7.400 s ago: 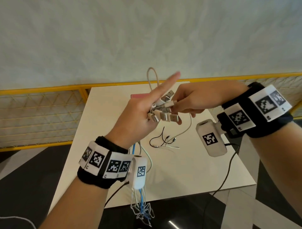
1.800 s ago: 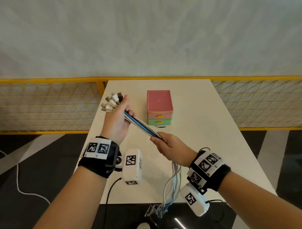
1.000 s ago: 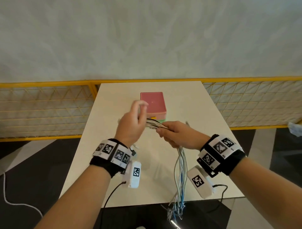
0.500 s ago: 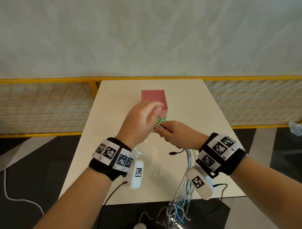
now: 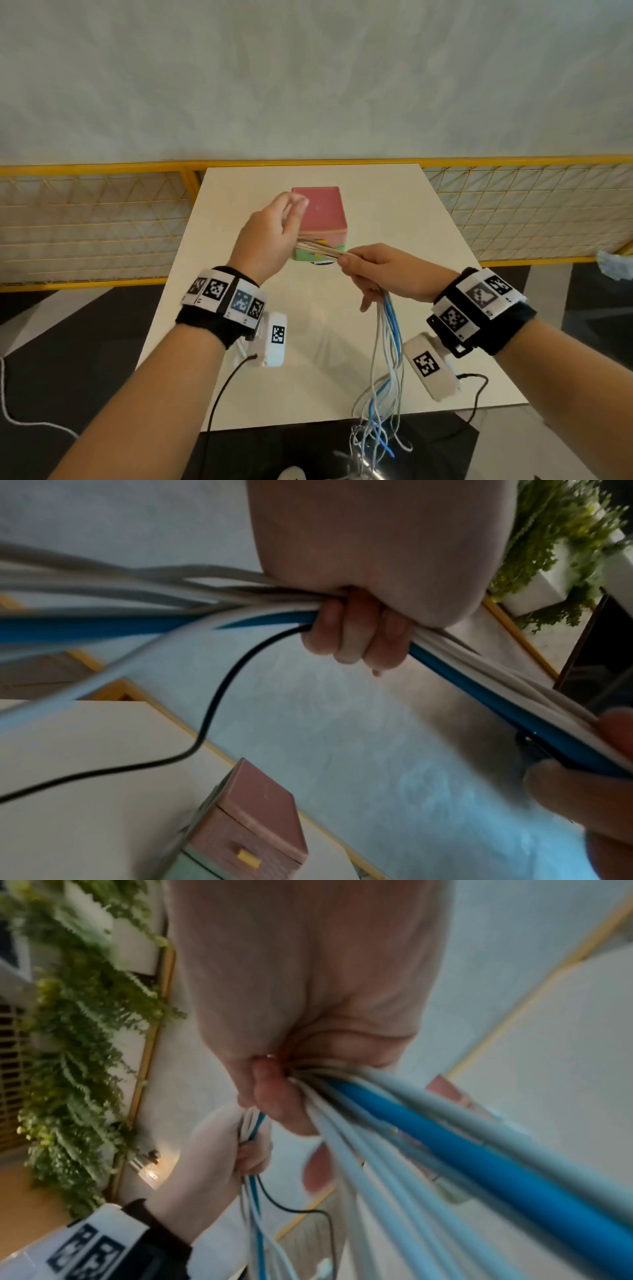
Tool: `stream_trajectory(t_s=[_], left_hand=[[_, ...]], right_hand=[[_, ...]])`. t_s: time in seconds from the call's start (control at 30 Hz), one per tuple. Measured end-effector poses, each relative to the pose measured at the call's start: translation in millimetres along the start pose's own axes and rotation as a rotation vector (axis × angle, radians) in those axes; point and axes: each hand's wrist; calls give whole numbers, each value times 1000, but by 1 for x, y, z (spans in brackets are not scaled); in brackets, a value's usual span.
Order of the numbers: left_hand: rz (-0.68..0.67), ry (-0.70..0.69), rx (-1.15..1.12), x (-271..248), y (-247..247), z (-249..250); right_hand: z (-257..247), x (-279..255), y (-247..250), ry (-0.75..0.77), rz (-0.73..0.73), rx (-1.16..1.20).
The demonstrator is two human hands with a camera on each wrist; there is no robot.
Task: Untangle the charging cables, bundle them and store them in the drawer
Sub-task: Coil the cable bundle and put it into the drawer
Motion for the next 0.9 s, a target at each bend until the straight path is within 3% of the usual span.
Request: stream_trajectory(t_s=[0.1, 0.17, 0.3, 0.4, 0.5, 0.6, 0.67, 0.83, 0.9], left_hand=[[-32, 51, 82, 0, -1, -3], [-59, 11, 124, -1, -2, 4], [-288, -137, -35, -11, -13, 42], [-326, -111, -52, -11, -13, 49], [-358, -99, 105, -5, -3, 42], [-407, -77, 194, -2, 5, 31], [-376, -95, 138, -4, 9, 29], [-52, -53, -241, 1, 20, 47], [8, -54, -304, 6, 23, 53]], right_hand=[[1, -1, 0, -21, 78, -74], [-7, 2, 0, -8, 117, -152], [-29, 14, 1, 87, 144, -331], [-39, 20, 15, 131, 122, -399], [-39, 23, 31, 91, 115, -537], [-29, 22, 47, 60, 214, -555], [-23, 22, 49, 107, 285, -510], [-1, 24, 24, 270, 397, -394], [14, 27, 11, 285, 405, -306]])
Point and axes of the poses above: each hand's wrist, its own x-axis towards the middle knuckle, its own y-axis out of the back of the hand, z = x × y, and after that the axes turned 8 degrees about -x, right-handed
